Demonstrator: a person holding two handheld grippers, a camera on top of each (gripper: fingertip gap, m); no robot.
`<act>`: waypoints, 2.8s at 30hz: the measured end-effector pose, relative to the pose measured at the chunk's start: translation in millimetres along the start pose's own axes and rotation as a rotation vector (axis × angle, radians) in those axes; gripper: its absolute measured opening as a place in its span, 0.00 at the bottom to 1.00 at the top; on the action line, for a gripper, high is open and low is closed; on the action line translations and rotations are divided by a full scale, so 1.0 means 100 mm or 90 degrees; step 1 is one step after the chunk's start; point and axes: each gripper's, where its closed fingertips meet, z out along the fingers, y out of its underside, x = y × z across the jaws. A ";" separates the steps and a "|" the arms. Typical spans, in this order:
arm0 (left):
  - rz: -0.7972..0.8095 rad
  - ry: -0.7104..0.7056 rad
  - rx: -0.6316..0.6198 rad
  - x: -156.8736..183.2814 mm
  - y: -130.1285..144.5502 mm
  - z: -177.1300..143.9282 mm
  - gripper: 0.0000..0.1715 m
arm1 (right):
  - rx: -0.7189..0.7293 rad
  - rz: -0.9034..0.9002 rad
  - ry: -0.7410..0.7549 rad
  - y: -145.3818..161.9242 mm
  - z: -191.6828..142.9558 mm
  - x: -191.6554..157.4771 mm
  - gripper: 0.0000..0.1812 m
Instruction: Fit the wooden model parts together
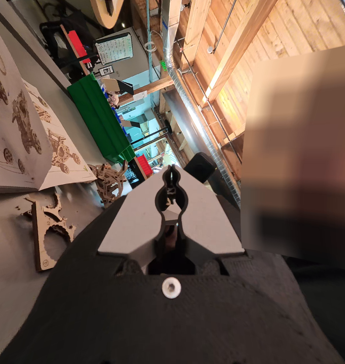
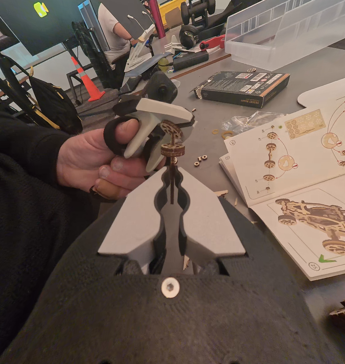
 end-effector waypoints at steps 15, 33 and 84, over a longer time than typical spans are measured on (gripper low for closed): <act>0.033 -0.042 -0.017 -0.04 0.03 0.04 0.00 | -0.083 -0.066 0.043 0.06 0.00 0.03 0.01; 0.246 -0.120 -0.144 -0.03 0.21 0.10 0.00 | -0.106 -0.078 0.051 0.11 0.01 0.05 0.00; 0.950 -0.337 -0.393 -0.02 0.26 -0.19 0.03 | -0.024 -0.064 -0.007 0.06 0.00 -0.07 0.01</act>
